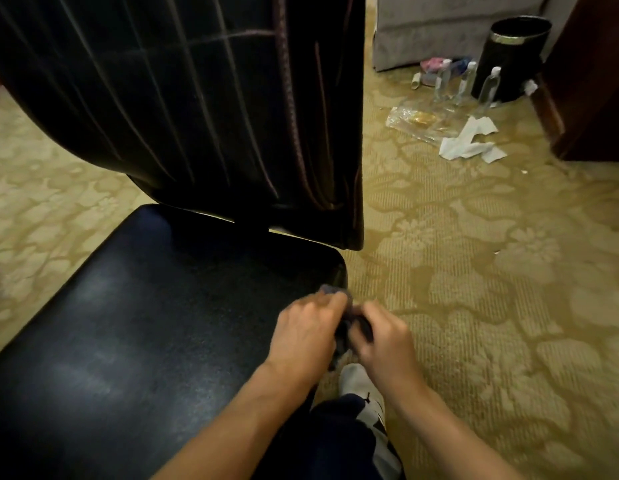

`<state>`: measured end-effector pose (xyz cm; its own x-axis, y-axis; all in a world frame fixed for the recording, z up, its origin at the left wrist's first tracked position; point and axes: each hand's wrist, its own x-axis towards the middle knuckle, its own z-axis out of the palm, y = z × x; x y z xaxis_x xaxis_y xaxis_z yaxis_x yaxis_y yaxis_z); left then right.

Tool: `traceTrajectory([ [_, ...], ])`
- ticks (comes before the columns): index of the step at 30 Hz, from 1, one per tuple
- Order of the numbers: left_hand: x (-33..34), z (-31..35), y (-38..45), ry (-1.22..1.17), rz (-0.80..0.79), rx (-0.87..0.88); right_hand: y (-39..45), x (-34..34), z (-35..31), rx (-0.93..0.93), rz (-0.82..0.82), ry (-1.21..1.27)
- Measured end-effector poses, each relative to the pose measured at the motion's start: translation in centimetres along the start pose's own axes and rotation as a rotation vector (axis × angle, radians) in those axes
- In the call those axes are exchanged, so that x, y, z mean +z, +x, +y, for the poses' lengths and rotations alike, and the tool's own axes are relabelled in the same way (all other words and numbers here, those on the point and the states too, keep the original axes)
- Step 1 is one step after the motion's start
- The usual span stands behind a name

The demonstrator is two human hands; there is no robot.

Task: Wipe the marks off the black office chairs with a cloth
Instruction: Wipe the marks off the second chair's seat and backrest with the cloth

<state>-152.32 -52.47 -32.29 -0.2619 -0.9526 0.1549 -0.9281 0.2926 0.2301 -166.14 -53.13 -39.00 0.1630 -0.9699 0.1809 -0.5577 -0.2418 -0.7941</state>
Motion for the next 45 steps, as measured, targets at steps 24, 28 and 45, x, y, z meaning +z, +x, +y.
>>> traceTrajectory([
  [24, 1.0, 1.2, -6.3, -0.257, 0.100, -0.612, 2.4, 0.0, -3.2, 0.592, -0.580, 0.384],
  [28, 0.7, 2.2, -8.5, -0.253, 0.103, -0.660, 0.1, 0.8, -3.4, 0.556, -0.563, 0.292],
  [45, -1.3, 4.8, -24.5, -0.604, 0.254, -1.272, -15.8, 1.5, -9.6, 0.212, -0.602, 0.263],
])
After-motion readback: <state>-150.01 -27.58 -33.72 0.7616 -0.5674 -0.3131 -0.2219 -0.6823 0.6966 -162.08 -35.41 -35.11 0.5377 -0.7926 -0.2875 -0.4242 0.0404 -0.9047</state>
